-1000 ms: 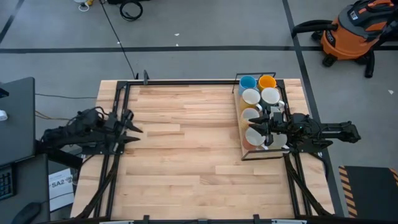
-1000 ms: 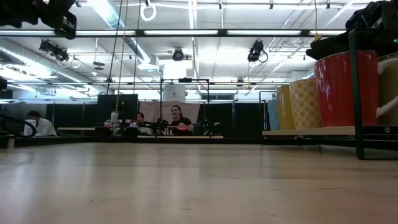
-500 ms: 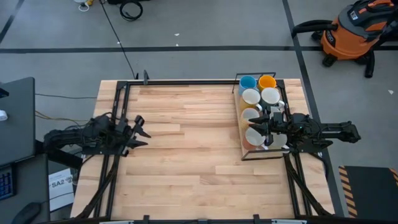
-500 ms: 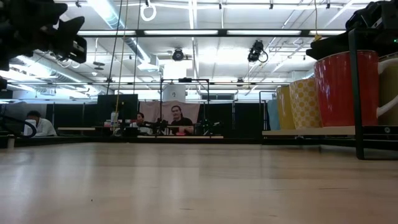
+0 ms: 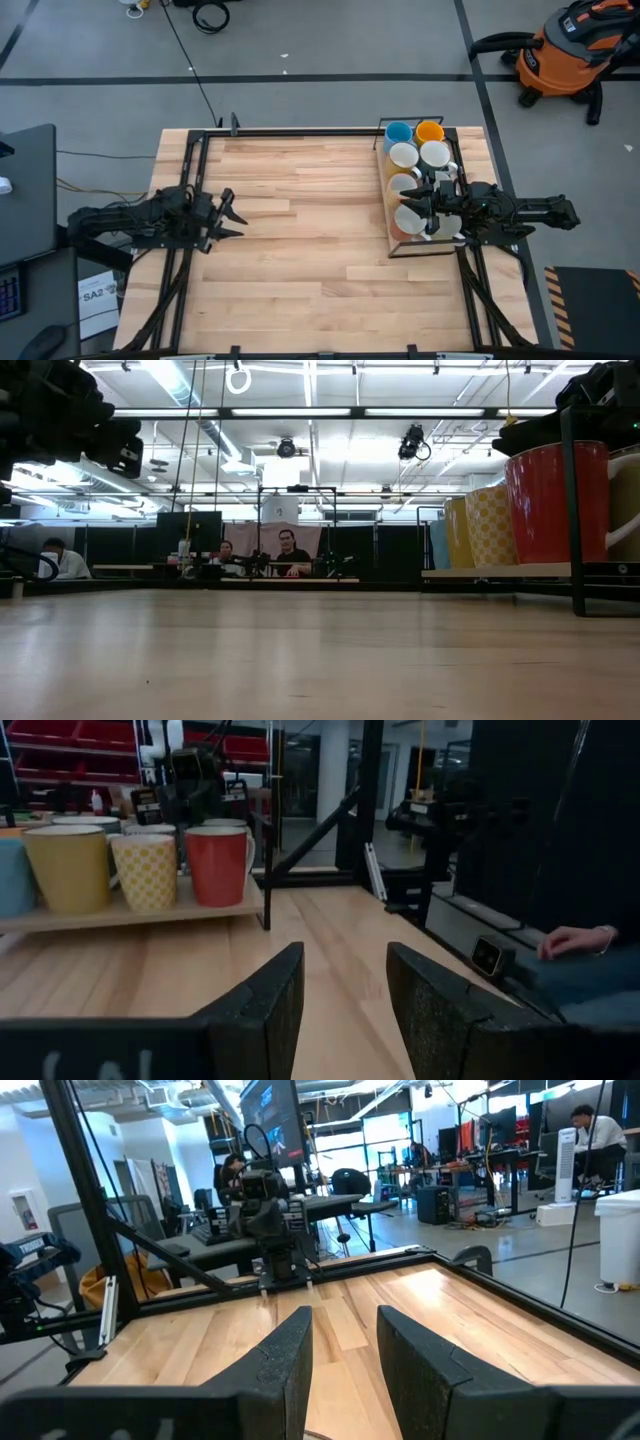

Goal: Place coffee mugs
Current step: Return to Home Position

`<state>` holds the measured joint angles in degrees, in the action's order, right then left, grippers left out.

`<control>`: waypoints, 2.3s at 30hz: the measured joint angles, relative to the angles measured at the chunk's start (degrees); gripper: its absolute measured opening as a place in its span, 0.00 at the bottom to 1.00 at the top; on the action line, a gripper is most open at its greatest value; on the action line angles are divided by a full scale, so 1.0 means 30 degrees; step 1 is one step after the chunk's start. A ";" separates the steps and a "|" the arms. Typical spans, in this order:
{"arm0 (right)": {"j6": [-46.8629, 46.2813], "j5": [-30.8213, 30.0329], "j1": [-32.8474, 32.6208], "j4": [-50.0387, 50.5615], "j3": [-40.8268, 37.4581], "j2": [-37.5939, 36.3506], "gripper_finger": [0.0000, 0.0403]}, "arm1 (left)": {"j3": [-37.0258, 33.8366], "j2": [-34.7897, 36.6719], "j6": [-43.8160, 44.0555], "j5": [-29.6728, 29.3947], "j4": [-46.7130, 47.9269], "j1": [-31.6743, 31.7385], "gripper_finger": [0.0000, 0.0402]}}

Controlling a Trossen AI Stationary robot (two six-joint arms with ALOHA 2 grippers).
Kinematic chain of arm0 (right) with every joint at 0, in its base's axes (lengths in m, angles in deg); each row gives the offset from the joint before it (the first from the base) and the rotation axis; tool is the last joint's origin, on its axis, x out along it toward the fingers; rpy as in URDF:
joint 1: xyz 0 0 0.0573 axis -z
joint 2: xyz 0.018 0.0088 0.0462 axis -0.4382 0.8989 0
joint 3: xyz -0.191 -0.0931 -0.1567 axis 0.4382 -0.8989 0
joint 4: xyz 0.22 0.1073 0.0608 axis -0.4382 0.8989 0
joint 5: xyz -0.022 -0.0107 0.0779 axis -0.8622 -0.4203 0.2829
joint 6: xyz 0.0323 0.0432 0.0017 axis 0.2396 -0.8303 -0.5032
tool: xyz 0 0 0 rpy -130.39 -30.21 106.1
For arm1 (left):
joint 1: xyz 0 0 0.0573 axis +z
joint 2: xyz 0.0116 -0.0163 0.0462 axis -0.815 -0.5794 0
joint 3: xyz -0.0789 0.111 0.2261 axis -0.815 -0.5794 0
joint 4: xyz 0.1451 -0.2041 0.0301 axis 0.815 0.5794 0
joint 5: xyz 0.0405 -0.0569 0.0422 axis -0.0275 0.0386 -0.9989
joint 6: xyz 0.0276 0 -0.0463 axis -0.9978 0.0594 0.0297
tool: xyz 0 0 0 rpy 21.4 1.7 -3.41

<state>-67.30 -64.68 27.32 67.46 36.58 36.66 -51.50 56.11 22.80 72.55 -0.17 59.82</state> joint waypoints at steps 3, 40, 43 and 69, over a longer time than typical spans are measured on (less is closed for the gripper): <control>0.0001 0.0000 0.0001 0.0004 0.0000 0.0000 0.30 | -0.0001 -0.0278 0.0115 -0.0198 0.0034 0.0000 0.38; -0.0001 -0.0002 0.0001 0.0004 0.0000 0.0000 0.30 | -0.0044 0.0903 0.2085 -0.0271 -0.1718 -0.0326 0.38; -0.0001 -0.0007 0.0005 0.0002 0.0000 0.0000 0.30 | -0.0044 0.0903 0.2083 -0.0274 -0.1721 -0.0719 0.38; -0.0002 -0.0007 -0.0002 0.0000 0.0000 0.0000 0.30 | -0.0044 0.0918 0.2083 -0.0266 -0.1679 -0.2076 0.38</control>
<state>-67.31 -64.70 27.31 67.46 36.58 36.66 -51.64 58.86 29.05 71.75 -5.21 53.59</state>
